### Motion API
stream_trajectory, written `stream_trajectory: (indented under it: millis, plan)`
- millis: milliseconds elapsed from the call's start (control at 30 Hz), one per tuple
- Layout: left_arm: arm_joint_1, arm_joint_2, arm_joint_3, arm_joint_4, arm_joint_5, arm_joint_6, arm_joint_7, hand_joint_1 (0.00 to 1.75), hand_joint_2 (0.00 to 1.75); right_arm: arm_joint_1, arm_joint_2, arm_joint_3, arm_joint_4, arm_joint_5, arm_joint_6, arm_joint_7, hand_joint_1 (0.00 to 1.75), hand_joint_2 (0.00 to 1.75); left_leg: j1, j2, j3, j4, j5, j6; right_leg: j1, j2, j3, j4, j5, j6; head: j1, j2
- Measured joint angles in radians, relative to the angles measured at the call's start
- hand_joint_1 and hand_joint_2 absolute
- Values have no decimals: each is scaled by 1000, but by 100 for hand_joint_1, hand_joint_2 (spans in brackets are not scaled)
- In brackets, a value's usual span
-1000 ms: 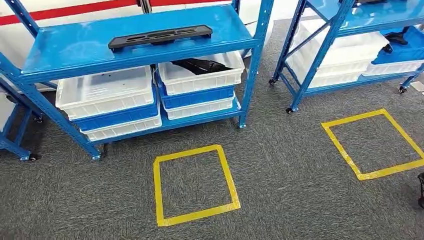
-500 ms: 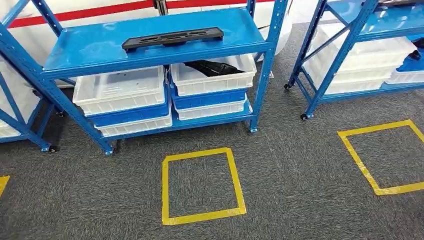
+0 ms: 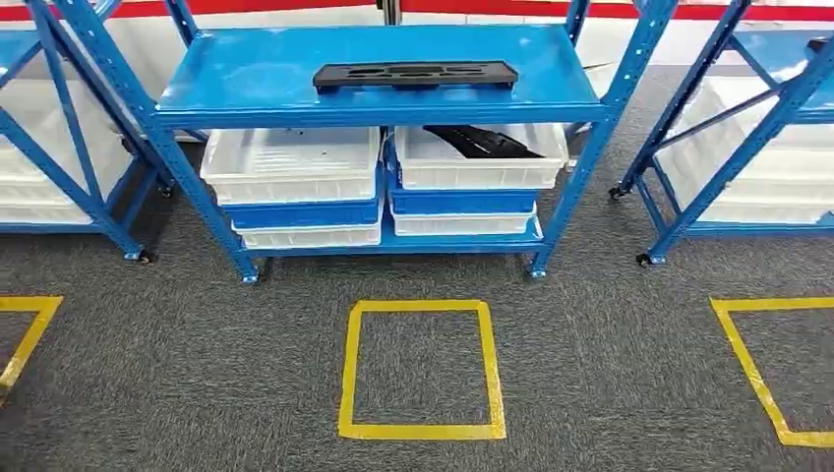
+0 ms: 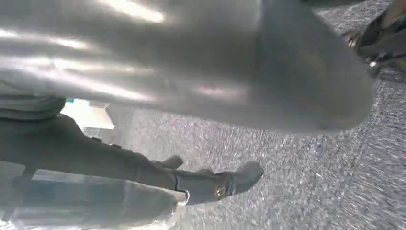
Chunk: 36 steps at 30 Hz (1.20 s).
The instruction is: Take the parts from the cabinet and place them on the table.
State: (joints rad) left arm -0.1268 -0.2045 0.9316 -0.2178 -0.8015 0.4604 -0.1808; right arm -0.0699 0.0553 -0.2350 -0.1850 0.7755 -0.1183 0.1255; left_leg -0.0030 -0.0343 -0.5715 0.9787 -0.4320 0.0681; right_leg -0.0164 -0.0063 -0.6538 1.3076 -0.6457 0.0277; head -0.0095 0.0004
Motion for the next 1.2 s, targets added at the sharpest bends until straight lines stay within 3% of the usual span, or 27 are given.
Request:
stream_trajectory:
  millis: [33, 100, 133, 167, 233, 267, 300, 333, 367, 400, 467, 500, 533, 567, 633, 667, 700, 800, 833, 867, 933, 1000, 1033, 1067, 1133, 1167, 1200]
  plan:
    - [1, 0, 0, 0, 2, 0, 0, 0, 0, 2, -1, 0, 0, 1, 0, 0, 0, 0, 0, -14, 2, 0, 0, -1, 0, 1, 0, -21, 21, 11, -2, 0]
    - [4, -2, 0, 0, 5, 0, -1, 0, 0, 3, -4, 0, 0, 2, 0, 0, 0, 0, 1, -44, 7, 2, -4, -6, -5, 10, 66, -191, 113, 36, -1, 0]
    - [4, -3, 0, 0, 6, 0, -2, 0, 0, 3, -5, 0, 0, 2, 0, 0, 0, 0, 1, -55, 9, 5, -7, -11, -11, 36, 103, -279, 150, 43, 0, 0]
    - [4, -3, 1, 0, 6, 0, -2, 0, 0, 3, -4, 0, 0, 3, 1, 0, 0, 0, -8, -63, 9, 13, -13, -20, -10, 56, 106, -304, 156, 33, 1, 0]
    - [4, -3, 1, 0, 7, 0, -3, 0, 0, -2, -4, 0, 0, 3, 1, 0, 0, 0, -6, -73, 5, 12, -18, -29, -6, 39, 116, -306, 159, 5, -3, 0]
    - [6, -3, 2, 0, 7, 0, -3, 0, 0, -6, -4, 0, 0, 3, 1, 0, 0, 0, -2, -77, 4, 12, -17, -33, -3, 34, 119, -306, 159, -2, -2, 0]
    - [7, -3, 3, 0, 7, 0, -3, 0, 0, -6, -3, 0, 0, 3, 1, 0, 0, 0, -1, -84, 3, 16, -18, -35, -12, 25, 121, -308, 162, -8, -2, 0]
    - [8, -2, 3, 0, 7, 0, -3, 0, 0, -6, -3, 0, 0, 4, 1, 1, 0, 0, 0, -53, 0, 30, -27, -40, -14, 16, 125, -310, 164, -13, -2, 0]
    - [7, -3, 3, 0, 8, 0, -4, 0, 0, -4, -3, 0, 0, 4, 1, 1, 0, 0, -1, -5, -18, 69, -54, -49, -14, 9, 127, -310, 160, -20, -11, 0]
    - [6, -3, 3, 0, 9, -1, -5, 0, 0, -2, -3, 0, 0, 5, 1, 2, 0, 0, 3, 17, -51, 137, -92, -55, -11, 4, 128, -310, 158, -23, -10, 0]
    - [5, -3, 3, 0, 15, -8, -11, 0, 0, 1, -3, 0, 0, 1, -10, 18, 0, 0, 9, 31, -137, 301, -160, -64, -8, -13, 130, -310, 154, -29, -10, 0]
    - [6, -3, 3, 0, 17, -18, -17, 0, 0, 1, -3, 0, 0, 1, -13, 24, 0, 0, 12, 32, -165, 346, -165, -65, -7, -17, 130, -310, 153, -30, -10, 0]
    - [7, -3, 4, 0, 18, -29, -23, 0, 0, 1, -4, 0, 0, 4, -13, 25, 0, 0, 14, 32, -166, 338, -146, -64, -6, -21, 132, -310, 151, -31, -10, 0]
    - [7, -3, 4, 0, 18, -39, -27, 0, 0, 1, -5, 0, 0, 5, -10, 25, 0, 0, 14, 32, -145, 287, -108, -61, -6, -23, 134, -310, 149, -31, -10, 0]
    - [5, -3, 4, 0, 18, -45, -34, 0, 0, -1, -3, 0, 0, 5, 6, 24, 0, 0, 9, 38, -50, 96, -12, -41, -3, -25, 143, -311, 144, -28, -10, 0]
    - [4, -2, 4, 0, 18, -47, -36, 0, 0, -1, 1, 0, 0, 5, 10, 23, 0, 0, 2, 56, -21, 37, -4, -26, -4, -25, 144, -312, 142, -29, -9, 0]
    - [1, 0, 4, 0, 19, -50, -39, 0, 0, 0, 2, 0, 0, 5, 13, 23, 0, 0, -3, 63, -18, 30, -15, -24, 7, -26, 143, -311, 138, -21, -9, 0]
    - [-1, -1, 4, 0, 25, -54, -45, 0, 0, -1, 5, 0, 0, 5, 17, 23, 0, 0, -10, 50, -16, 24, -23, -11, 0, -39, 154, -324, 133, -7, -11, 0]
    - [0, -1, 4, 0, 24, -54, -45, 0, 0, 0, 5, 0, -3, 5, 17, 23, 0, 0, 3, 44, 9, -6, -9, -5, 9, -37, 154, -323, 129, -1, -10, 0]
    - [2, -2, 4, 0, 22, -54, -45, 0, 0, 1, 3, -1, -2, 5, 16, 23, 0, 0, 0, 44, 21, -13, -8, -6, 5, -24, 154, -299, 121, -2, -5, 0]
    - [-3, -2, 4, 0, 18, -55, -44, 0, 0, 2, 2, -3, -2, 5, 17, 22, 0, 0, 2, 36, 27, -14, -10, 0, 4, -4, 74, -151, 63, -14, 2, 0]
    - [-2, -4, 3, 0, 17, -57, -40, 0, 0, 4, 2, -8, -2, 5, 18, 22, 0, 0, 0, 27, 32, -13, -18, 3, 0, 0, -18, -10, 27, -9, 2, 0]
    - [-2, -4, 4, 0, 17, -56, -39, 0, 0, 6, 1, -9, -2, 5, 18, 22, 0, 0, 0, 22, 38, -13, -23, 1, -1, 0, -32, -6, 41, 0, 2, 0]
    - [-1, -4, 4, 0, 17, -57, -38, 0, 0, 9, 0, -10, -2, 6, 18, 22, 0, 0, 1, 16, 45, -13, -28, -2, -4, 0, -22, -48, 72, 14, 2, 0]
    - [0, -6, 4, 1, 16, -60, -38, 0, 0, 11, -3, -10, -2, 7, 18, 23, 0, 0, 5, 7, 64, -9, -45, -14, -15, 0, 58, -245, 174, 44, 3, 0]
    - [0, -6, 4, 1, 16, -60, -38, 0, 0, 12, -3, -10, -2, 7, 19, 23, 0, 0, 2, 7, 65, -4, -55, -22, -19, 1, 79, -304, 195, 46, 7, 0]
    - [-2, -5, 4, 0, 16, -60, -38, 0, 0, 10, 0, -10, 0, 7, 19, 23, 0, 0, -6, 6, 66, 4, -69, -30, -14, 4, 90, -307, 189, 33, 10, 0]
